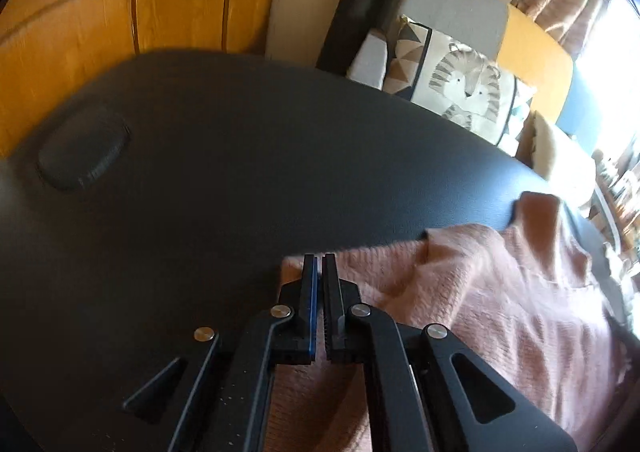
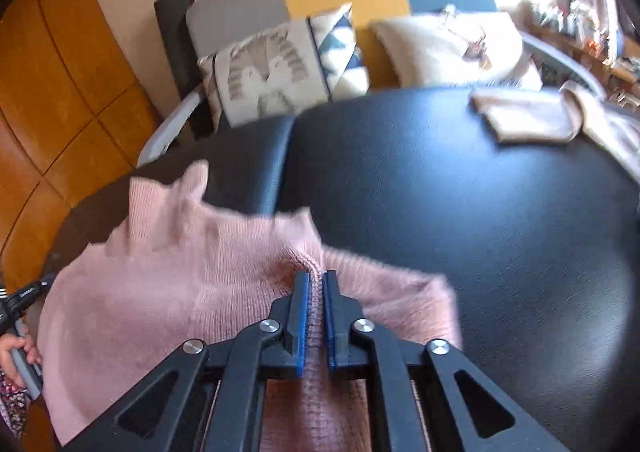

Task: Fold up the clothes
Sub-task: 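Press and straighten the folded sweater with both grippers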

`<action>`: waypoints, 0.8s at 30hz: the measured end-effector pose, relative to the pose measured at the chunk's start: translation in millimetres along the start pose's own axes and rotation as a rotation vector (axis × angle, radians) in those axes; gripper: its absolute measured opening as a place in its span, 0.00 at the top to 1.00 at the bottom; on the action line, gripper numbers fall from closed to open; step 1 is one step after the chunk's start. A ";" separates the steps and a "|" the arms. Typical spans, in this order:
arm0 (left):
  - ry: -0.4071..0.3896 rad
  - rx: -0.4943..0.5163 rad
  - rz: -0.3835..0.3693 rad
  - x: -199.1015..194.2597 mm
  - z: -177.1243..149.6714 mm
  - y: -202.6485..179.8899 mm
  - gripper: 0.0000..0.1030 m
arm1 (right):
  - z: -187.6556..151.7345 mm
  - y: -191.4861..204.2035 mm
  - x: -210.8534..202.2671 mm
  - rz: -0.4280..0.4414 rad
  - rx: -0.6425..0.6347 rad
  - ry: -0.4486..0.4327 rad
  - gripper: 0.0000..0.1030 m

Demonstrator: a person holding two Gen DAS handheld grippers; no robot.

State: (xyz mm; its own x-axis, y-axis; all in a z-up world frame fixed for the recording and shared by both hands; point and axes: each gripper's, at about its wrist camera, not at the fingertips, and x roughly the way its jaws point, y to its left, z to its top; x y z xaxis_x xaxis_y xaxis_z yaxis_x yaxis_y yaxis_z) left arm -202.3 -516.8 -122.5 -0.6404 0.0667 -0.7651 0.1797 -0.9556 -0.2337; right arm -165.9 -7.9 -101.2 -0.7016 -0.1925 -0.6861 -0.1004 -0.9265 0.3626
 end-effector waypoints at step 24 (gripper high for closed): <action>0.111 0.278 -0.116 17.8 -4.1 -86.6 0.41 | -15.2 -22.5 14.0 0.092 0.123 -0.044 0.76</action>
State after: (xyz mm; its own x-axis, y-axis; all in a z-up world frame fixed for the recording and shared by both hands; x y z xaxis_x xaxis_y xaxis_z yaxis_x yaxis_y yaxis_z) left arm -226.1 -431.7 -118.3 -0.5566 0.1957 -0.8074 -0.1106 -0.9807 -0.1614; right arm -162.7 5.4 -128.5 -0.7420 -0.2580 -0.6188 -0.1176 -0.8586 0.4990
